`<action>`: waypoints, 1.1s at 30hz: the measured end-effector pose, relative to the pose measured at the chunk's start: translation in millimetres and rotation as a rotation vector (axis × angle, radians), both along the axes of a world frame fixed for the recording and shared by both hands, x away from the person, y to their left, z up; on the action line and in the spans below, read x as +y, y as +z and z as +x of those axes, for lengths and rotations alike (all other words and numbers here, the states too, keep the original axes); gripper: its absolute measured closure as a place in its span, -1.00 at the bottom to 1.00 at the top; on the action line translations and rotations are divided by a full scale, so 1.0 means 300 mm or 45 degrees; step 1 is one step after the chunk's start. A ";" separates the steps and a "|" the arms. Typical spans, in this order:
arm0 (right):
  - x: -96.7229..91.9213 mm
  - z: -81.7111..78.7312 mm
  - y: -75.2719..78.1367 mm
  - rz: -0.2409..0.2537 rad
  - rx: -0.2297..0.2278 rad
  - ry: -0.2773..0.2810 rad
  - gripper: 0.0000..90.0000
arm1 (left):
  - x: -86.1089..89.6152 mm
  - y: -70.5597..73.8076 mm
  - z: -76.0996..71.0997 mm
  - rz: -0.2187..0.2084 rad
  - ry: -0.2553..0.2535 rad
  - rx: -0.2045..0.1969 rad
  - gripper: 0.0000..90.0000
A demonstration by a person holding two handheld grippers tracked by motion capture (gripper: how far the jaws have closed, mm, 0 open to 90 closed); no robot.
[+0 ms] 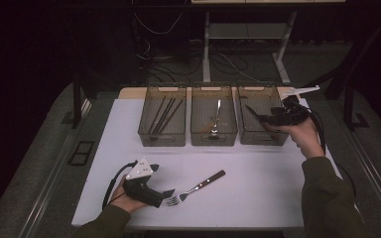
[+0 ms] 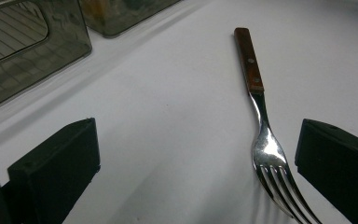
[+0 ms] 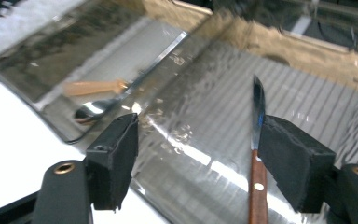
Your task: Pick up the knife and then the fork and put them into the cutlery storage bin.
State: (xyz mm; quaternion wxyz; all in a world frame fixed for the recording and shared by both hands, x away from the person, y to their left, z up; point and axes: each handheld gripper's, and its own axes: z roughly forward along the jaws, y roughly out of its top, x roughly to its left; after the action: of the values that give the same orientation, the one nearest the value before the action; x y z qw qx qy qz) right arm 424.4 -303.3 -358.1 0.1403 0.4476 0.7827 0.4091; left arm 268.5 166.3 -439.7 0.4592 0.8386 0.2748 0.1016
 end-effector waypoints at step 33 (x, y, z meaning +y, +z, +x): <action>0.034 -0.435 -0.194 0.011 -0.126 0.137 -0.59 | -0.045 0.035 0.019 0.031 0.025 0.039 -0.81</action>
State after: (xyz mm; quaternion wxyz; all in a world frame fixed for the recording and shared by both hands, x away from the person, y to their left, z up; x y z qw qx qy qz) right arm 293.9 -293.1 -416.2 0.1549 0.3847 0.7959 0.4410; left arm 274.3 152.8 -429.0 0.4435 0.8429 0.2888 0.0967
